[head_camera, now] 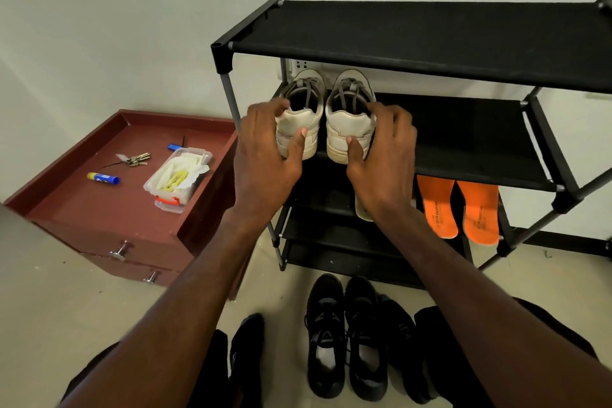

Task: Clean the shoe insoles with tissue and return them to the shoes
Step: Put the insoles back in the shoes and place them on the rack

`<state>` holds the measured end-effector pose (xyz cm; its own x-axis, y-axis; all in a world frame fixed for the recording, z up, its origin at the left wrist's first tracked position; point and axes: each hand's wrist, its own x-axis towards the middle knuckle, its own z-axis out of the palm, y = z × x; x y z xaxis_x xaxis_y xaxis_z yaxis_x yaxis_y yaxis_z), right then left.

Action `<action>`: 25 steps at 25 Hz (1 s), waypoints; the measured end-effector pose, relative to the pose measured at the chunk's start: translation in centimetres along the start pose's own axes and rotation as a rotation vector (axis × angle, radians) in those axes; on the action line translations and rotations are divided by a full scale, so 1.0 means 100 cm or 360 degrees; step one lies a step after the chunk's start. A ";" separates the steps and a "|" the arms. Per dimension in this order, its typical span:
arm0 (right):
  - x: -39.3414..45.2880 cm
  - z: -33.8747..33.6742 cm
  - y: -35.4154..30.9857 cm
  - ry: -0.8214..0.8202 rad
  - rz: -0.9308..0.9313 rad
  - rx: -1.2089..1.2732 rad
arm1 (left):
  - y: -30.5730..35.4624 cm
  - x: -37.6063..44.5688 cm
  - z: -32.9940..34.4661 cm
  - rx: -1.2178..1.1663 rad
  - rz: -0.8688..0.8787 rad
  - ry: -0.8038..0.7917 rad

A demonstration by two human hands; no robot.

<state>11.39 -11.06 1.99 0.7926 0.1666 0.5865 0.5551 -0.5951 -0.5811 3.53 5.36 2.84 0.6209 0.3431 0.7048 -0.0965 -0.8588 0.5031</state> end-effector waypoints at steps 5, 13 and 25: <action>-0.046 -0.018 -0.006 0.0118 -0.0108 0.0339 | 0.013 -0.065 0.010 -0.0234 -0.0234 -0.0046; -0.173 -0.009 0.059 -0.0593 0.0562 0.0145 | -0.011 -0.232 0.055 0.0116 -0.1166 -0.1113; -0.310 0.080 0.156 -0.1545 0.1506 -0.0216 | -0.069 -0.369 0.113 0.0182 -0.1935 -0.1539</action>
<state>-2.46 -19.23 -29.77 0.7407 0.1031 -0.6639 -0.2790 -0.8518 -0.4435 -9.88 -5.70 -32.29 0.5300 0.5006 -0.6844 0.8478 -0.2956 0.4403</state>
